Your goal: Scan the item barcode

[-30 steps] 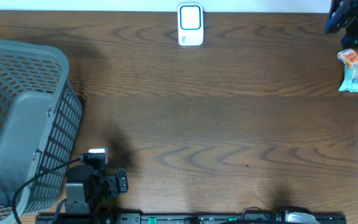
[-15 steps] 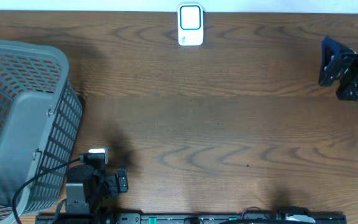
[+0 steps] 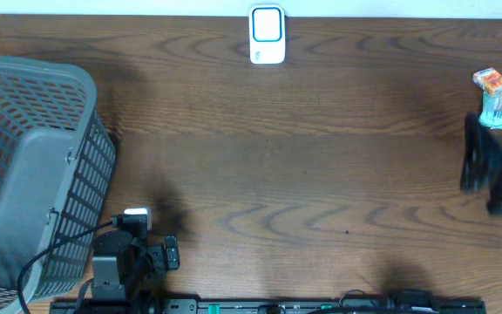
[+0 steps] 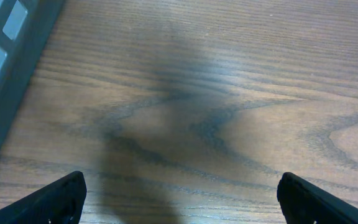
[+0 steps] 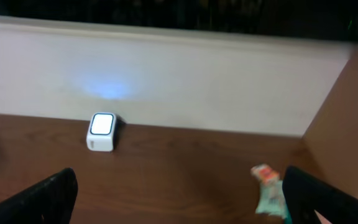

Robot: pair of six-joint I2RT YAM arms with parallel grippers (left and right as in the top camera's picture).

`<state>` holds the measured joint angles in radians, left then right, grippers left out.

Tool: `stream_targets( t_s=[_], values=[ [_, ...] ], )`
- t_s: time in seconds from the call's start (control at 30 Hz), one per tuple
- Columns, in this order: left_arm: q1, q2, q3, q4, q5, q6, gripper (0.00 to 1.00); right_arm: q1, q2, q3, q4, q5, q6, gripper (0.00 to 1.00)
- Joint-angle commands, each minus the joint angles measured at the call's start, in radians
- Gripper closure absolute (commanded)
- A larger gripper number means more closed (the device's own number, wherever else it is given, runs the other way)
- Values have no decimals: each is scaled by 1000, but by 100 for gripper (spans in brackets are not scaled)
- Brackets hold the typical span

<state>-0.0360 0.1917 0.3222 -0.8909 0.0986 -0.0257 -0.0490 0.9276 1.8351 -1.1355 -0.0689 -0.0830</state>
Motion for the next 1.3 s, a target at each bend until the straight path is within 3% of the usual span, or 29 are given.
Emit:
stream_targets(
  t_s=[0.0,0.3,0.4,0.43,0.7,1.1,1.27],
  values=[
    [2,-3,7,-2,-3,-2,2,6,-110,-95,-10,0,-126,1],
    [2,-3,7,-2,-3,-2,2,2,-515,-668,288,-3,-122,1],
    [2,-3,7,-2,-3,-2,2,2,-633,-887,436,-3,-58,1],
    [2,-3,7,-2,-3,-2,2,2,-699,-1034,556,-5,6,1],
    [2,-3,7,-2,-3,-2,2,2,-892,-1474,1018,-5,125,1],
    [2,-3,7,-2,-3,-2,2,-24,-922,-1810,1396,37,150,1],
    [2,-3,7,-2,-3,-2,2,-51,-923,-1829,1328,87,153,1]
  ],
)
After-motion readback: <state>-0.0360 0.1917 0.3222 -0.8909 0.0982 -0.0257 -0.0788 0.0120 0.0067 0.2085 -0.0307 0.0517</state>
